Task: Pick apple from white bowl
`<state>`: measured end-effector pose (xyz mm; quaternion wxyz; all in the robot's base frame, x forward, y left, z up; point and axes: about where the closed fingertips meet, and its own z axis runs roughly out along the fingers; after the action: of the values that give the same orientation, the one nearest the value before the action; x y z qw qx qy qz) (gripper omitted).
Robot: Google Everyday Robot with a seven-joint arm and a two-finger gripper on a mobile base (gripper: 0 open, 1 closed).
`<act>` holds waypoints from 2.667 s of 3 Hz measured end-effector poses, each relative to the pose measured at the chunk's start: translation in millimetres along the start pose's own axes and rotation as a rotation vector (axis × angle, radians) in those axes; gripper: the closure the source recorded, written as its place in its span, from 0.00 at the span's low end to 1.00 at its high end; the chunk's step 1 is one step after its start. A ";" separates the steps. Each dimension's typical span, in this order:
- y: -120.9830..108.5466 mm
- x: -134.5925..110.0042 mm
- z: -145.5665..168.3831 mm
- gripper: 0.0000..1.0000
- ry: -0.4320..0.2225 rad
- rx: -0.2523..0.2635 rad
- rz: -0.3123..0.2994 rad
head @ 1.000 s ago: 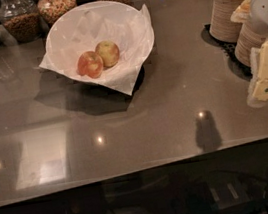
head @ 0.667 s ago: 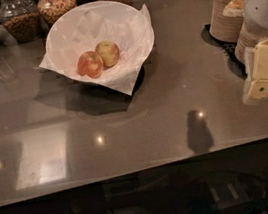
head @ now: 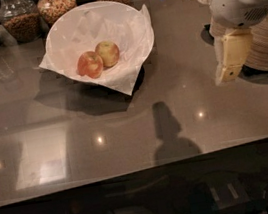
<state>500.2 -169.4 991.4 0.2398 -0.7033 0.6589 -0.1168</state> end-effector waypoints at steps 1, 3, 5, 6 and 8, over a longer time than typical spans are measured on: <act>-39.6 -29.9 17.9 0.00 -0.105 0.019 -0.088; -110.9 -94.7 44.6 0.00 -0.299 -0.022 -0.162; -134.4 -132.5 76.3 0.00 -0.380 -0.095 -0.178; -136.7 -139.2 90.5 0.00 -0.419 -0.090 -0.189; -141.6 -181.4 131.0 0.00 -0.651 -0.053 -0.276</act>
Offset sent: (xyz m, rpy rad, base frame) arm 0.1263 0.1110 0.0459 0.2070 -0.0445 0.3331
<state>667.5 35.3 976.1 0.4010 -0.7920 0.4495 0.0993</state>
